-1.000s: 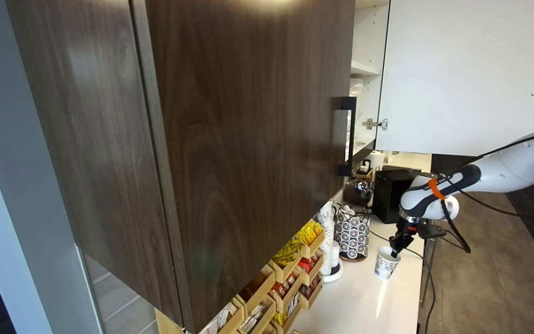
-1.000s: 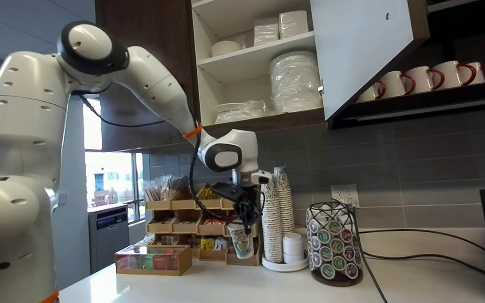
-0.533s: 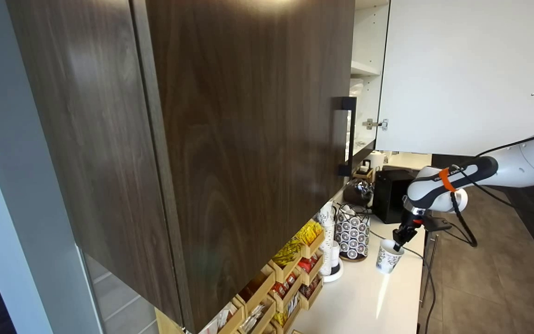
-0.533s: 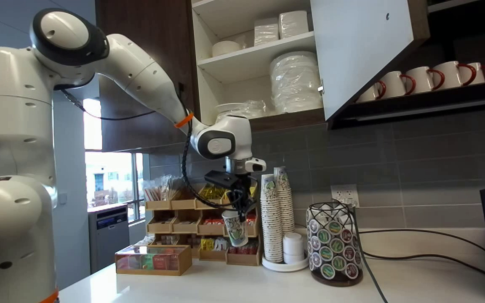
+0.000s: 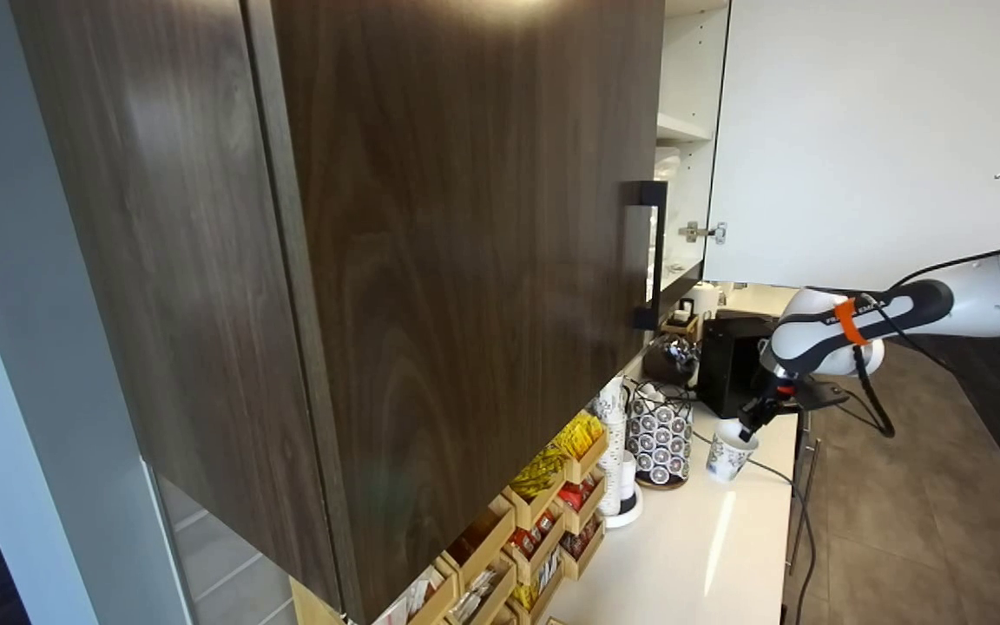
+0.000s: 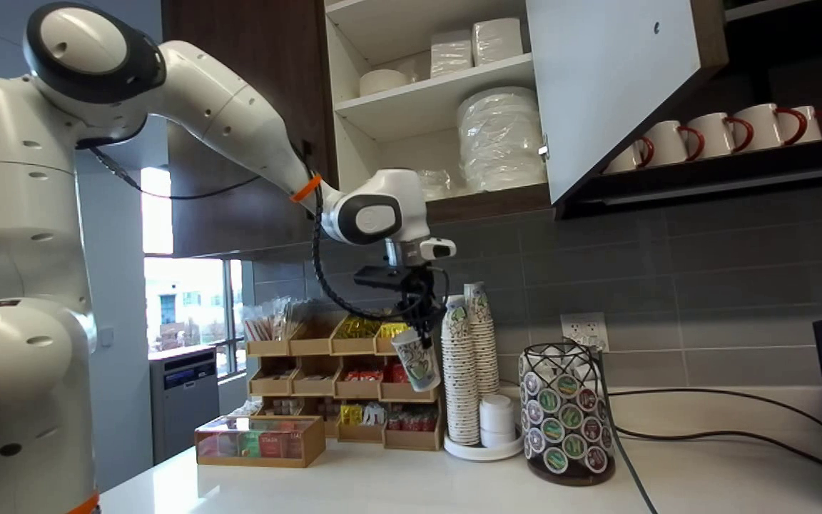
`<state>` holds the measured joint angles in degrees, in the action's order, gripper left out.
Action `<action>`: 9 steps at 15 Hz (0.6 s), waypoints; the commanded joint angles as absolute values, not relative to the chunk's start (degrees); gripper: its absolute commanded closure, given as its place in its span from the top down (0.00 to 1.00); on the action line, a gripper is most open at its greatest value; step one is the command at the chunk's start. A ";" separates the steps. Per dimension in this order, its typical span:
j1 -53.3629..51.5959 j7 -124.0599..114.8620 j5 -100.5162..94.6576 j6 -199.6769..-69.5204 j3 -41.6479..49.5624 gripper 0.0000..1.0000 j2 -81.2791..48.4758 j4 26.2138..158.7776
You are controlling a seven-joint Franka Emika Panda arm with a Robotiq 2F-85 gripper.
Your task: Pick up the paper cup and put it on the bottom shelf in the top open cabinet
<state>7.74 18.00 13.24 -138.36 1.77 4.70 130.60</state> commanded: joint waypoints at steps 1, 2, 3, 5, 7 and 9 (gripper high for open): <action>6.94 12.98 5.18 -133.64 3.22 0.01 12.14 127.52; 6.60 12.95 4.46 -132.05 3.27 0.01 13.40 125.62; 6.39 13.11 3.83 -130.68 3.42 0.01 14.29 123.89; 5.61 13.84 3.42 -127.39 3.43 0.01 15.73 119.55; 4.95 13.96 2.70 -125.07 3.32 0.01 16.30 115.20; 4.29 14.31 1.51 -122.96 3.08 0.02 16.43 110.82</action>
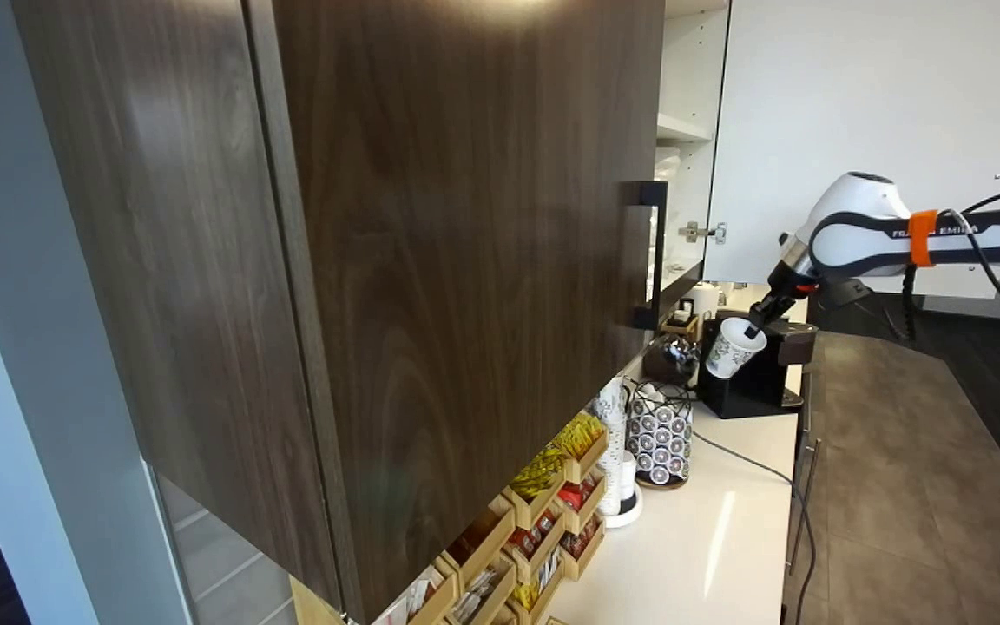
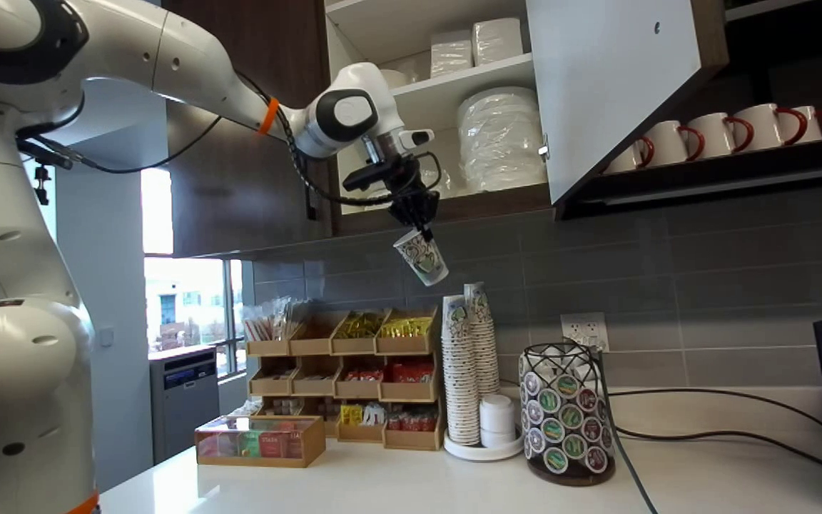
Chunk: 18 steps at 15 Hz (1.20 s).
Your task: Pick up the paper cup and put it on the bottom shelf in the top open cabinet
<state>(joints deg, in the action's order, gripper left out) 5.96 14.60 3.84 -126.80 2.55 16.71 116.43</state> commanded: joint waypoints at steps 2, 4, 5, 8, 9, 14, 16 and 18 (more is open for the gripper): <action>3.87 14.25 1.63 -124.90 3.66 0.04 16.92 112.23; 3.75 14.27 0.28 -123.61 3.45 0.04 16.89 109.59; 3.76 14.27 0.13 -123.45 3.43 0.04 16.85 109.25; 3.62 14.40 0.03 -123.70 3.35 0.01 16.72 109.09; 3.67 14.60 -0.97 -123.01 3.18 0.01 16.74 108.24; 2.96 15.51 -2.48 -119.82 2.84 0.01 16.89 100.68; 2.56 15.68 -2.41 -117.87 2.98 0.01 16.58 97.00; 2.31 15.68 -1.95 -115.83 3.10 0.01 15.58 92.76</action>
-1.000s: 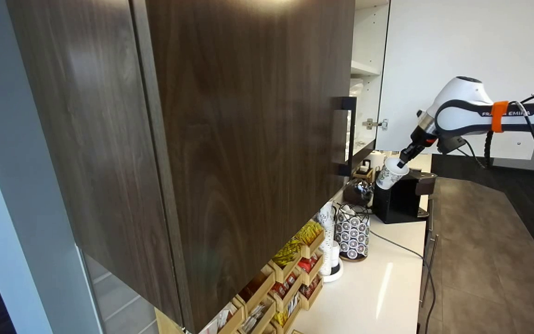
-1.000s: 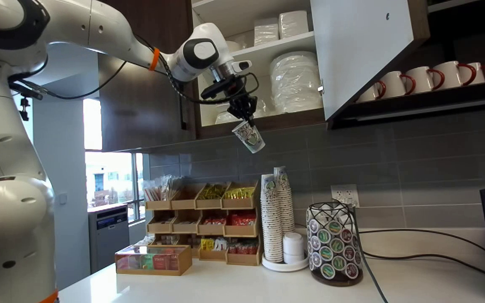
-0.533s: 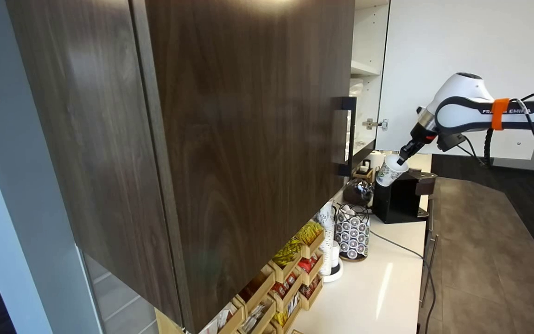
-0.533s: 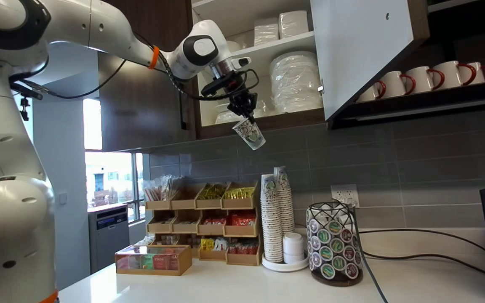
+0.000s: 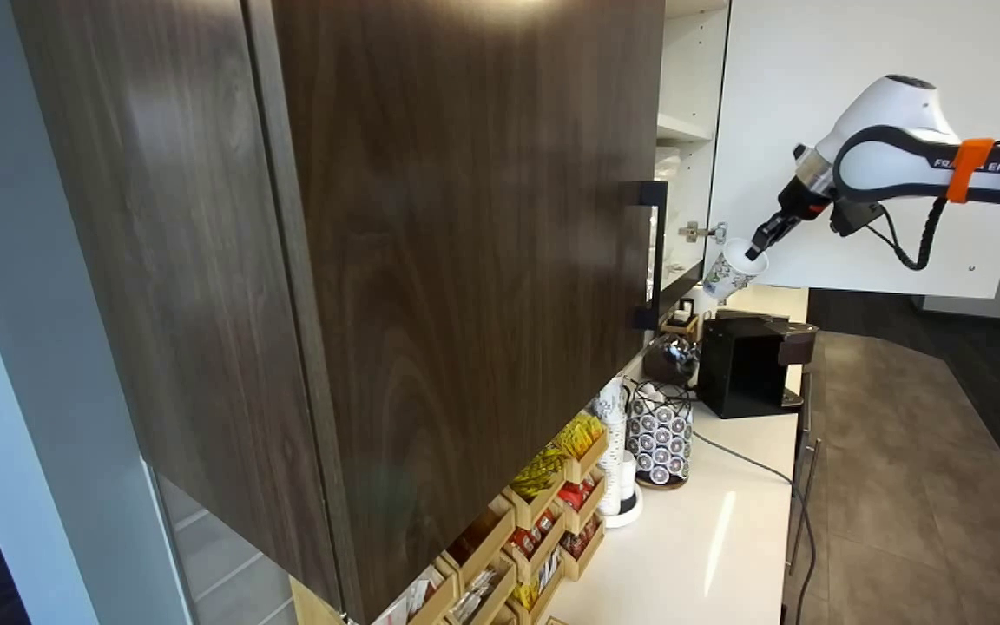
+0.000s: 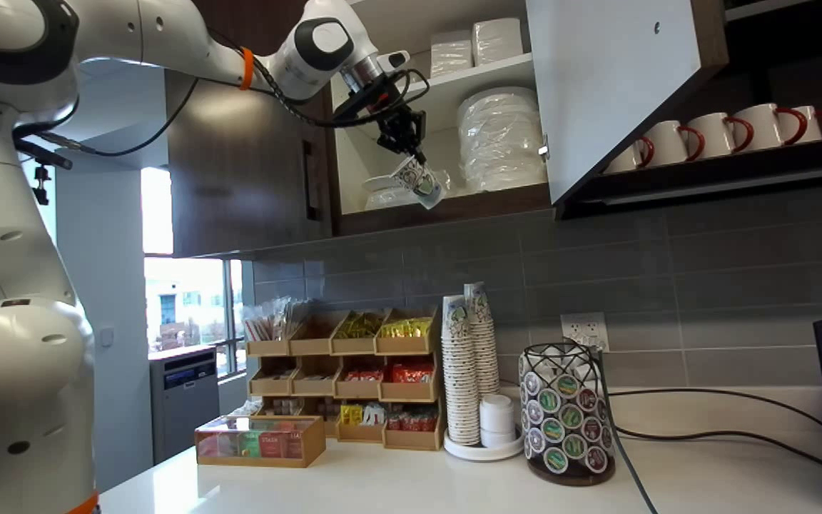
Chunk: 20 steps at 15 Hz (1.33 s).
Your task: Pick up the paper cup and put it on the bottom shelf in the top open cabinet
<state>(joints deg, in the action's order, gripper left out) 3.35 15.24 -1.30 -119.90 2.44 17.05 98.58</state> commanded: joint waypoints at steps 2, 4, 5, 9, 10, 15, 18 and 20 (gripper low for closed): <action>1.95 15.95 -1.30 -113.94 3.20 0.01 14.00 88.36; 1.63 15.96 -0.19 -112.53 3.49 0.01 11.63 84.10; 1.45 15.99 0.53 -111.83 3.64 0.01 10.41 82.17; 1.33 16.09 6.13 -110.98 4.36 0.01 4.43 74.69; 1.57 15.87 7.66 -110.42 4.41 0.01 2.75 72.70; 3.35 14.41 12.87 -102.87 4.49 0.01 -4.30 64.53; 3.84 13.04 13.47 -98.92 4.90 0.01 -7.06 60.86; 4.19 12.69 13.77 -97.82 5.02 0.01 -8.85 58.39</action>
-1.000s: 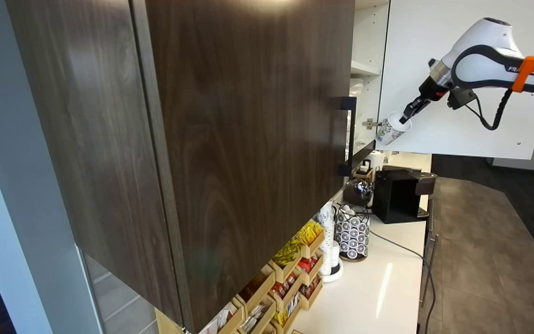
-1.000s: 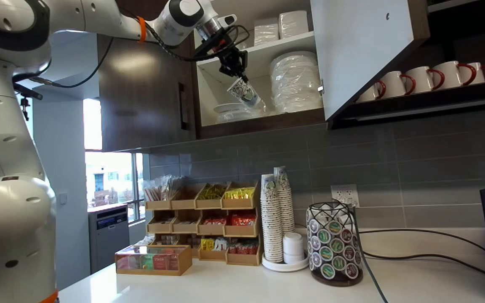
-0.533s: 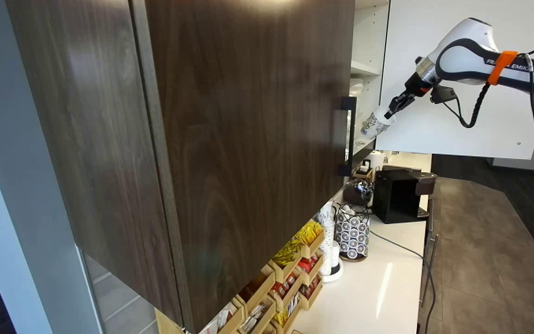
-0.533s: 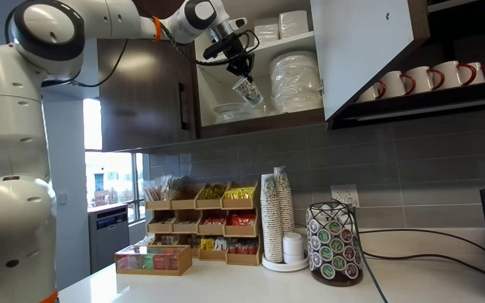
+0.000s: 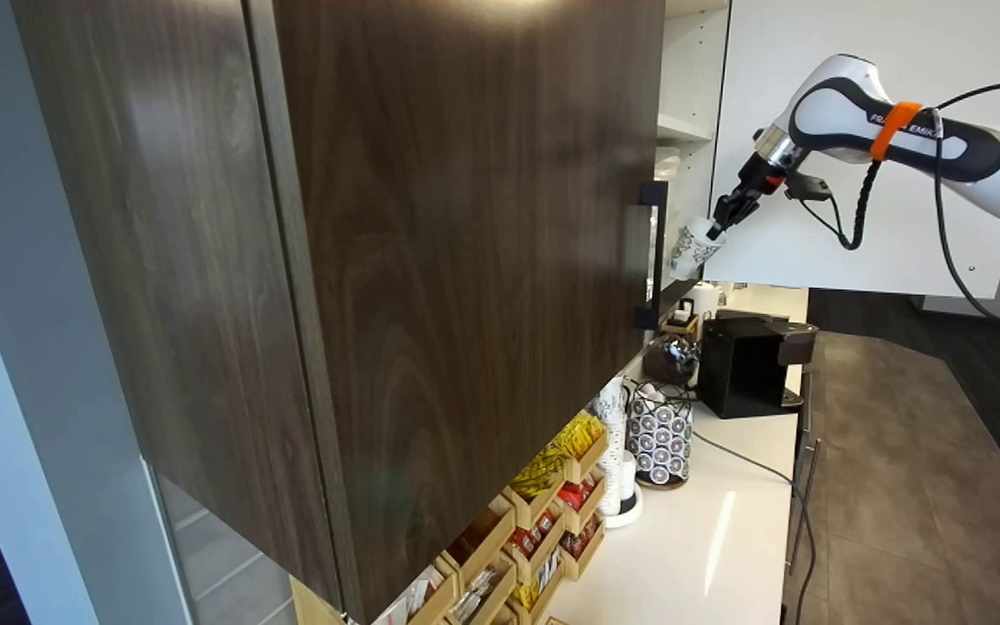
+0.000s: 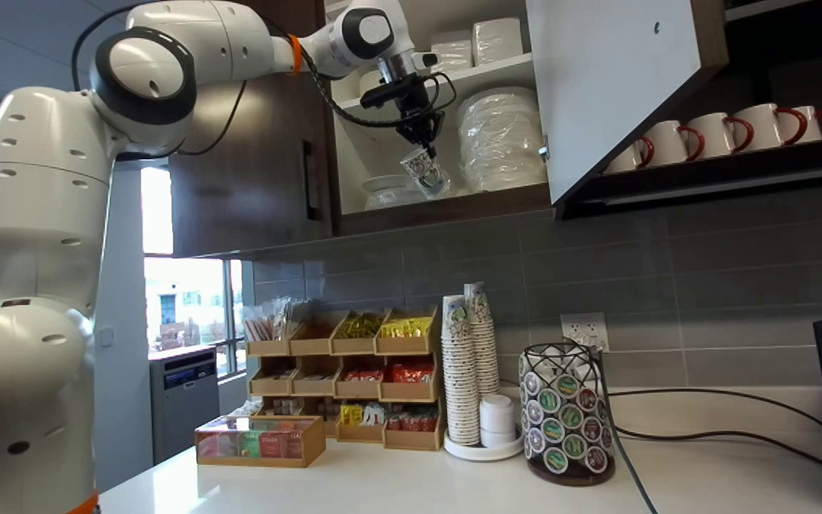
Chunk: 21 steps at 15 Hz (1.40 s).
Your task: Pick up the paper cup and put it on the bottom shelf in the top open cabinet
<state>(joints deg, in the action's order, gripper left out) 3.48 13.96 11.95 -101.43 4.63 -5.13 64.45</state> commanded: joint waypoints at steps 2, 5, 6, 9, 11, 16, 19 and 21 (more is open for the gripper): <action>3.79 13.60 12.27 -100.52 4.72 0.04 -6.72 62.20; 3.93 13.49 12.38 -100.35 4.74 0.04 -7.81 60.73; 3.93 13.47 12.38 -100.31 4.74 0.01 -7.90 60.55; 4.03 7.37 12.59 -99.88 5.14 0.01 -9.10 58.61; 3.86 4.09 12.44 -99.93 5.11 0.01 -9.77 57.49; 4.04 -3.69 12.93 -98.55 5.14 0.01 -12.02 54.18; 4.22 -8.22 13.43 -97.58 5.11 0.01 -13.44 52.40; 4.35 -10.77 13.94 -97.24 5.00 0.01 -14.39 51.11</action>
